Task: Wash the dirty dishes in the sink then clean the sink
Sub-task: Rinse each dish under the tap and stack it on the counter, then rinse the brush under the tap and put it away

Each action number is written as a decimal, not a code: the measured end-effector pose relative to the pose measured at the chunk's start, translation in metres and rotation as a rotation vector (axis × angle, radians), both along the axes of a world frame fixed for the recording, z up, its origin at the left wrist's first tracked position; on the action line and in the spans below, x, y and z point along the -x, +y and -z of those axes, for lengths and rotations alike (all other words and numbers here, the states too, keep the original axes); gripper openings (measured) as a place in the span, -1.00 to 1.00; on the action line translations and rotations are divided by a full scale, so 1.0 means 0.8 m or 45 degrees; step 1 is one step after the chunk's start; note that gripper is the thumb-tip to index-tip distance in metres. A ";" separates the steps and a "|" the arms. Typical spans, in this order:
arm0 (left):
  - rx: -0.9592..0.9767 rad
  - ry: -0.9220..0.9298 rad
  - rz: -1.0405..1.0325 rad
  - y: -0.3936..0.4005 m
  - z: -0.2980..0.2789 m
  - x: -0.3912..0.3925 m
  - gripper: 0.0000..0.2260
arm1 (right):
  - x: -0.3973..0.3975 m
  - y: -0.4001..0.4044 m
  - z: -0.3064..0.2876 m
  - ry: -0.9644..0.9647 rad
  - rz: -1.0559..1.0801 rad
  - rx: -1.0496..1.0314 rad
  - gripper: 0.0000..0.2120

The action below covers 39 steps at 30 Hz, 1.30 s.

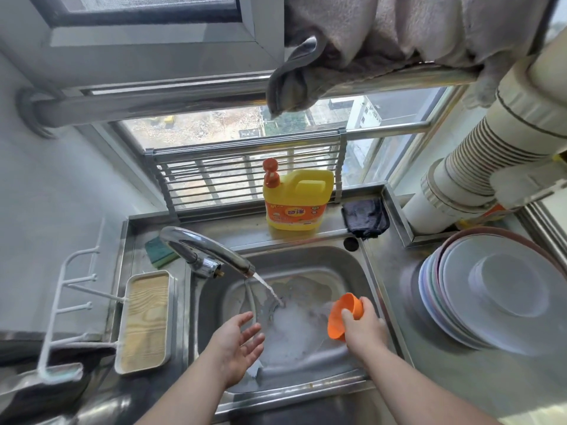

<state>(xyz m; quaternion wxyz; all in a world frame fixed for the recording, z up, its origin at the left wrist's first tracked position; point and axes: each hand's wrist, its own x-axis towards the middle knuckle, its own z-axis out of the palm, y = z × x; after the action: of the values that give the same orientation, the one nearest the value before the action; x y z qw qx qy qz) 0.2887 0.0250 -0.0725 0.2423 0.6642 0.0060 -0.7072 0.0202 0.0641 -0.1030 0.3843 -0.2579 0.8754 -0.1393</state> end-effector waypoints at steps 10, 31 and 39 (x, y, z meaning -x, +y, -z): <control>0.123 -0.590 0.693 0.010 0.102 -0.009 -0.78 | 0.003 0.013 -0.059 0.281 -0.321 0.188 -0.14; 0.306 -0.815 0.864 0.011 0.137 0.034 -0.65 | 0.021 0.050 -0.038 -0.041 -0.244 0.377 -0.24; 0.046 0.056 -0.167 -0.026 0.036 0.087 -0.89 | 0.025 0.022 -0.104 -1.004 0.643 0.474 -0.75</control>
<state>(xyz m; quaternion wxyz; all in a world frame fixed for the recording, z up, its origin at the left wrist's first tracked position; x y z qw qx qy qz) 0.2192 0.0042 -0.1016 0.2999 0.6422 0.0420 -0.7042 0.0001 0.0818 -0.0201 0.5875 -0.0299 0.6590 -0.4686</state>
